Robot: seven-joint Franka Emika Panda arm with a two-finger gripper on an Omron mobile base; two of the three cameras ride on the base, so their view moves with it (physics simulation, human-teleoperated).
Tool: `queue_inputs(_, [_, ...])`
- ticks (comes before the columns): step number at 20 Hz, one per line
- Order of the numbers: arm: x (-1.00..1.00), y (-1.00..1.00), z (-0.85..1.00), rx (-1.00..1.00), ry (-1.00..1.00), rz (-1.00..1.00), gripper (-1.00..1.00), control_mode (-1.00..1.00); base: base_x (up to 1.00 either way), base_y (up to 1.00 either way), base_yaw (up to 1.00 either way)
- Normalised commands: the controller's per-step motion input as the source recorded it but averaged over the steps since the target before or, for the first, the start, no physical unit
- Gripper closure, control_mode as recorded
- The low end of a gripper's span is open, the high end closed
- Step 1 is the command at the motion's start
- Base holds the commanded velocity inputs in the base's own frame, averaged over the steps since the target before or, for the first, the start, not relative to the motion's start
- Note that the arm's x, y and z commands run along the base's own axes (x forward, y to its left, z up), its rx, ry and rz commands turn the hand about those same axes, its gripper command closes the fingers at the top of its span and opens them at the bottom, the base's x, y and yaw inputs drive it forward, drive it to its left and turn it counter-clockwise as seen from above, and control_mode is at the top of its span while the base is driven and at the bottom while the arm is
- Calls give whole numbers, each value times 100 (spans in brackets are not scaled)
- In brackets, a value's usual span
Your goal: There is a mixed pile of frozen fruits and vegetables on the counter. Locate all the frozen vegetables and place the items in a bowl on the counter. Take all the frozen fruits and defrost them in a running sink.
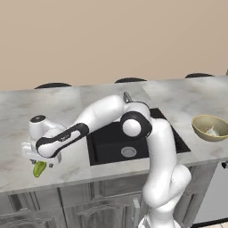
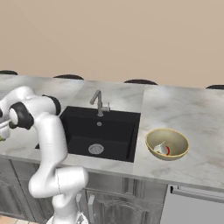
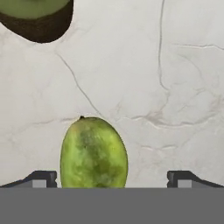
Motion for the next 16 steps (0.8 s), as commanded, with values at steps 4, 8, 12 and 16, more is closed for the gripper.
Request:
queue_inputs(4, [20, 29, -26, 0, 20, 0, -100, -100, 0, 0, 0])
queue_inputs(8, [0, 34, -45, -5, -12, -2, -100, -100, 0, 0, 0])
queue_inputs(12, [-4, 41, -27, -9, -32, -1, 100, -100, 0, 0, 0])
queue_inputs(16, [-7, -4, -2, -4, -14, -2, 100, -100, 0, 0, 0])
